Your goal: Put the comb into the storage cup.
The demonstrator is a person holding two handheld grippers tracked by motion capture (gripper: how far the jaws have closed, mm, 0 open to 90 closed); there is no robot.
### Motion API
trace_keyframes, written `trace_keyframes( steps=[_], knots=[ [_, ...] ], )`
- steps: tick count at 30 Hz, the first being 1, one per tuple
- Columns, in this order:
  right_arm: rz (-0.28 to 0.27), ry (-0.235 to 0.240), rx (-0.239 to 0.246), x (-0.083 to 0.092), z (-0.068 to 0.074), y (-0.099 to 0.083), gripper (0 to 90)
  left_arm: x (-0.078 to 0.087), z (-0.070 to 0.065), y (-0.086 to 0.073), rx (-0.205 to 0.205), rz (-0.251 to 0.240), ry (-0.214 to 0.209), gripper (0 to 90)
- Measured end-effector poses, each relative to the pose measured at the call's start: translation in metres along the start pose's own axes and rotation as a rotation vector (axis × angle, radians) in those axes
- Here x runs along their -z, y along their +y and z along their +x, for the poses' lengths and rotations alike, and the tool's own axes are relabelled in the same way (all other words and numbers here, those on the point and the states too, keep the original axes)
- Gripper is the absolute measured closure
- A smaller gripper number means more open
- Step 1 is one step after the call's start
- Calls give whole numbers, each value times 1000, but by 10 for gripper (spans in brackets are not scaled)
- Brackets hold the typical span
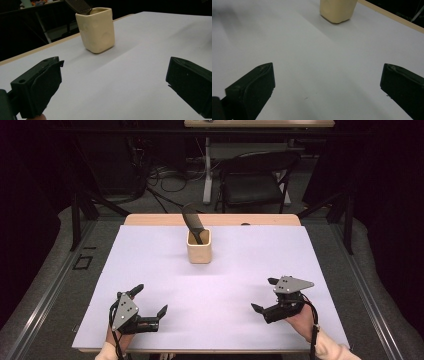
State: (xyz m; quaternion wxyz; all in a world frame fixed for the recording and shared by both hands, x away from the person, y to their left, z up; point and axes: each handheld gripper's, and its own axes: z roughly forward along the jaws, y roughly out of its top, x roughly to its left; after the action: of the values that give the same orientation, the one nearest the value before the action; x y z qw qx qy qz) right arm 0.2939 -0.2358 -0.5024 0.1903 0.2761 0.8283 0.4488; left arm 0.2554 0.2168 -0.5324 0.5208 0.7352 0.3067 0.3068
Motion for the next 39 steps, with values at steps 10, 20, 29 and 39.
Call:
trace_keyframes(
  steps=[10,20,29,39],
  knots=[
    [-21,-18,13,10,7,-9,0,0,0,0,-2,2,-1,2],
    [-27,-36,8,20,9,-17,0,0,0,0,-2,1,2,2],
    [-51,-56,7,30,9,-21,0,0,0,0,-2,3,2,2],
    [-68,-76,-1,40,8,-26,0,0,0,0,-2,5,2,2]
  ],
)
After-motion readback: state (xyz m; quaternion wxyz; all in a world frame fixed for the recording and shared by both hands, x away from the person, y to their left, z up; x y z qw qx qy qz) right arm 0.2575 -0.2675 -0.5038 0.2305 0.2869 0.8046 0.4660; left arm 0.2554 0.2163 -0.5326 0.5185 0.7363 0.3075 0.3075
